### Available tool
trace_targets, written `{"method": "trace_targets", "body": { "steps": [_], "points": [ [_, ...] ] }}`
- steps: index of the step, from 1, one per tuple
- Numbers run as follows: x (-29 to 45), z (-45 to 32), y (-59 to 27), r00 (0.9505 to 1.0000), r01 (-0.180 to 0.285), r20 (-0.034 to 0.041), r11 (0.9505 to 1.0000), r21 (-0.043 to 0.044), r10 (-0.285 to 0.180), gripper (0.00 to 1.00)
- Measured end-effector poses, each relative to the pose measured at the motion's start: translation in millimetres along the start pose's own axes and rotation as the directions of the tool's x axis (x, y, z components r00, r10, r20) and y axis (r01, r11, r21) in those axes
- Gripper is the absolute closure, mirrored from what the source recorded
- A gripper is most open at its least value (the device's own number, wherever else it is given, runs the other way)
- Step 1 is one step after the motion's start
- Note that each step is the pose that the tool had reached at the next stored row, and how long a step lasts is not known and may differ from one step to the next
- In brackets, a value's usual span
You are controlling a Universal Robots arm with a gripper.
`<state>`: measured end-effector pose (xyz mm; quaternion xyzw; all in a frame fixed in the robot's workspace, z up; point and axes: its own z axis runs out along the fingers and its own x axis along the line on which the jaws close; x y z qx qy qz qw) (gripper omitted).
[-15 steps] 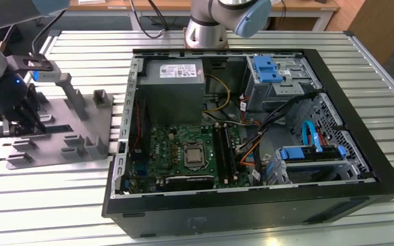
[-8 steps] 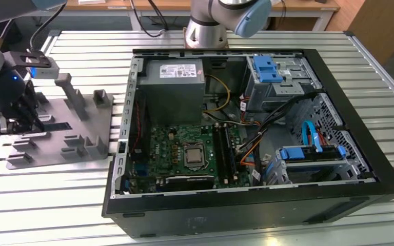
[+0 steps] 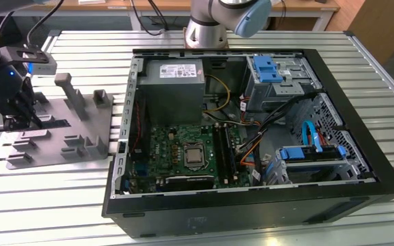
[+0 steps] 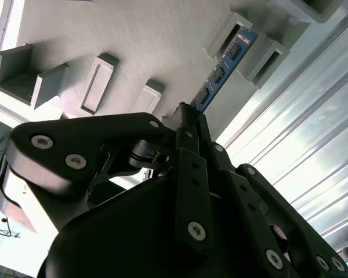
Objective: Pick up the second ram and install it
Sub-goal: 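Pick up the second ram and move it above second insertion slot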
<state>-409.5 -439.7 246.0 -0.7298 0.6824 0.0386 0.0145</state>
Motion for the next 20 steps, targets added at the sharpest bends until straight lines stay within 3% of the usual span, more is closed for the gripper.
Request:
{"method": "trace_targets", "body": {
  "steps": [20],
  "points": [
    [-1.6, -21.3, 0.7, 0.9999, 0.000, 0.0114, 1.0000, 0.0007, 0.000, 0.86]
  ]
}}
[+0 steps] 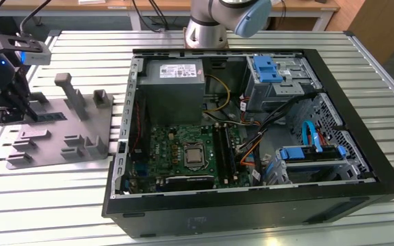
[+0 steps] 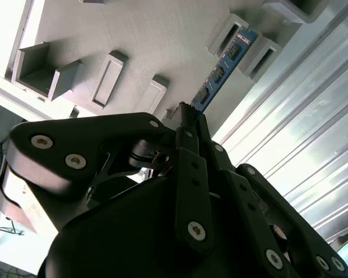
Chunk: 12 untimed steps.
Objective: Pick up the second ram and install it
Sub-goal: 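Pick up the second ram and move it above second insertion slot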
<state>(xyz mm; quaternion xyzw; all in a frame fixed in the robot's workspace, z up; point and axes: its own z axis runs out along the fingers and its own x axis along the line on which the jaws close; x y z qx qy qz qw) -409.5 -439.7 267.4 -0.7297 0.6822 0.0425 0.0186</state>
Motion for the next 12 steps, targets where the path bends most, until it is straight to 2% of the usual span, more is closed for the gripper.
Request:
{"method": "trace_targets", "body": {
  "steps": [12],
  "points": [
    [-1.3, -14.8, 0.5, 1.0000, 0.000, 0.0020, 1.0000, 0.0001, 0.000, 0.86]
  ]
}}
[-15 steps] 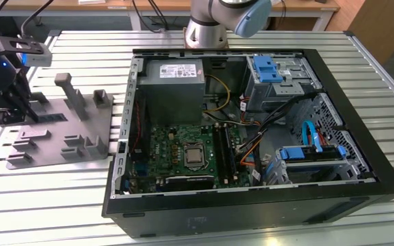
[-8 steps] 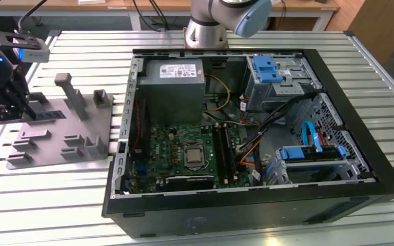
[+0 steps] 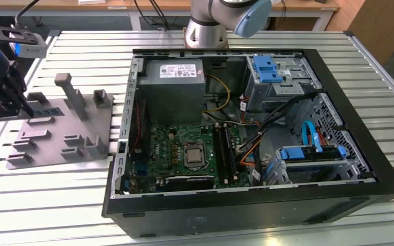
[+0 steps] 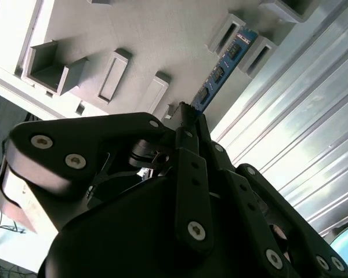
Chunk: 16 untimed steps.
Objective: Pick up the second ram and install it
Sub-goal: 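Pick up the second ram and move it above second insertion slot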
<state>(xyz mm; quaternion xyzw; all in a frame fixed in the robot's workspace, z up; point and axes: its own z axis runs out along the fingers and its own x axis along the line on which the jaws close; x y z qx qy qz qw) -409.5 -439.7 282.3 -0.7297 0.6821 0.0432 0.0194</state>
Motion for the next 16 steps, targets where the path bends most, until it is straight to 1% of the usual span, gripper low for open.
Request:
{"method": "trace_targets", "body": {
  "steps": [6, 16],
  "points": [
    [-0.6, -6.3, 0.2, 1.0000, 0.000, 0.0004, 1.0000, 0.0000, 0.000, 0.86],
    [-1.3, -14.2, 0.5, 1.0000, 0.000, 0.0007, 1.0000, 0.0002, 0.000, 0.86]
  ]
}}
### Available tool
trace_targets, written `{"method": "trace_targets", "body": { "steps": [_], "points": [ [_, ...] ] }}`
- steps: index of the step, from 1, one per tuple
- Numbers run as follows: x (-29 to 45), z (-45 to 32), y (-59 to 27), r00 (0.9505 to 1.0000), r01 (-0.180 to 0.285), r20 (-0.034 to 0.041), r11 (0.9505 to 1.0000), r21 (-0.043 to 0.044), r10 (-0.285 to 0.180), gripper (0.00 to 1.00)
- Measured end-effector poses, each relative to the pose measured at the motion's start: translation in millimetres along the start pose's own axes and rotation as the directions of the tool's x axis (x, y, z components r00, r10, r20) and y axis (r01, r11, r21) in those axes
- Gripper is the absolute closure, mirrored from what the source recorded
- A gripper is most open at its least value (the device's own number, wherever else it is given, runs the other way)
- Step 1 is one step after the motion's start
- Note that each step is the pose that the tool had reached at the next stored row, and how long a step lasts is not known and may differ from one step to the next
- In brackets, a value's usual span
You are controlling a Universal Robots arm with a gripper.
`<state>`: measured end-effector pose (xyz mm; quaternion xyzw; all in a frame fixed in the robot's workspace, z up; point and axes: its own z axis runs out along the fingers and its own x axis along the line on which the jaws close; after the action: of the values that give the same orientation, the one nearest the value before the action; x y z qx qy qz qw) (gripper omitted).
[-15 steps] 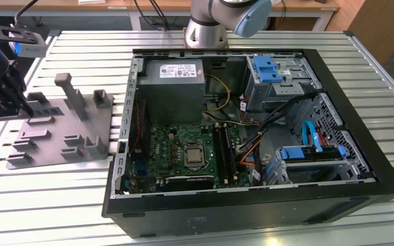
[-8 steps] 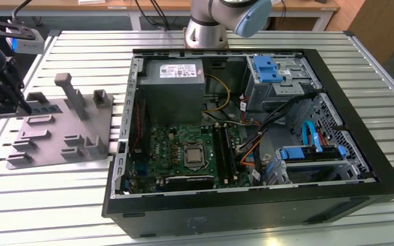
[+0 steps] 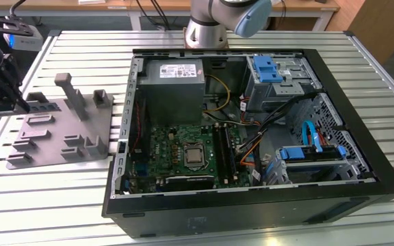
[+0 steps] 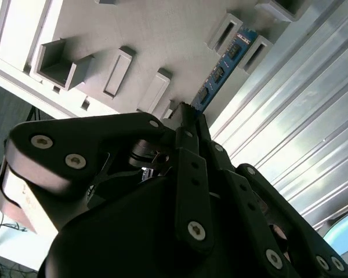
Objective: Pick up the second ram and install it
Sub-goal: 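Pick up the second ram and move it above second insertion slot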
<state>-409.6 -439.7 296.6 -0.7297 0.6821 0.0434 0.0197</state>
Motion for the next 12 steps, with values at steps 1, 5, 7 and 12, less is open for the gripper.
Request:
{"method": "trace_targets", "body": {
  "steps": [1, 5, 7, 12],
  "points": [
    [-0.1, -0.8, 0.0, 1.0000, 0.000, 0.0000, 1.0000, -0.0001, 0.000, 0.86],
    [-0.4, -4.2, 0.1, 1.0000, 0.000, 0.0000, 1.0000, -0.0001, 0.000, 0.86],
    [-0.6, -5.9, 0.2, 1.0000, 0.000, 0.0000, 1.0000, -0.0001, 0.000, 0.86],
    [-0.9, -9.7, 0.3, 1.0000, 0.000, 0.0001, 1.0000, -0.0001, 0.000, 0.86]
  ]
}}
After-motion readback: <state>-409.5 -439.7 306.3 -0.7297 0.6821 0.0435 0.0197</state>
